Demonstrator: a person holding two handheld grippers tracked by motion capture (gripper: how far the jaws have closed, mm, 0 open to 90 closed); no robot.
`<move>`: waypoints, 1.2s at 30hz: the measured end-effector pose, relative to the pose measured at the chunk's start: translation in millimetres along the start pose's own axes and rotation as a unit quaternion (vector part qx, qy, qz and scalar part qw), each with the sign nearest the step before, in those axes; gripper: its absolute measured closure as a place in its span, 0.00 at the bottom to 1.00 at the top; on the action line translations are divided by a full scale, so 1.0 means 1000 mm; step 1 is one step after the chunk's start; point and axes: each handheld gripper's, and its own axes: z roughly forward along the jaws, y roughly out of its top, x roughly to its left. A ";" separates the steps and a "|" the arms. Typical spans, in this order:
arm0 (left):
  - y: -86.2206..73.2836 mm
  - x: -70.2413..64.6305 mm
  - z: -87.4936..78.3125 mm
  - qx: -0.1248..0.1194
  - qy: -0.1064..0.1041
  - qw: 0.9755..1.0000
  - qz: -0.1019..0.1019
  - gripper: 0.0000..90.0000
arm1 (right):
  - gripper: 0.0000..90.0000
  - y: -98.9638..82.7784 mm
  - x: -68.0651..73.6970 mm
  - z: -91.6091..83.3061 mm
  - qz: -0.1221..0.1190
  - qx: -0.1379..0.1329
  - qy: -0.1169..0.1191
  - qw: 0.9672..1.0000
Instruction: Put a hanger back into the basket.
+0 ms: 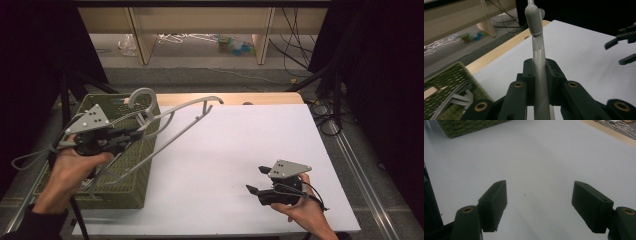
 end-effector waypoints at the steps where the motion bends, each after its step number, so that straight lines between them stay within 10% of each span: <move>1: 0.000 0.000 0.000 0.000 0.000 1.000 0.000 0.88 | 0.33 0.000 0.000 0.000 0.000 0.000 0.000 1.000; 24: -0.040 0.097 -0.034 0.007 0.124 0.991 -0.039 0.88 | 0.28 -0.001 0.001 0.003 0.009 0.010 0.002 1.000; 36: -0.065 0.116 -0.042 0.012 0.135 0.990 -0.043 0.88 | 0.28 -0.003 0.000 0.006 0.007 0.014 0.004 1.000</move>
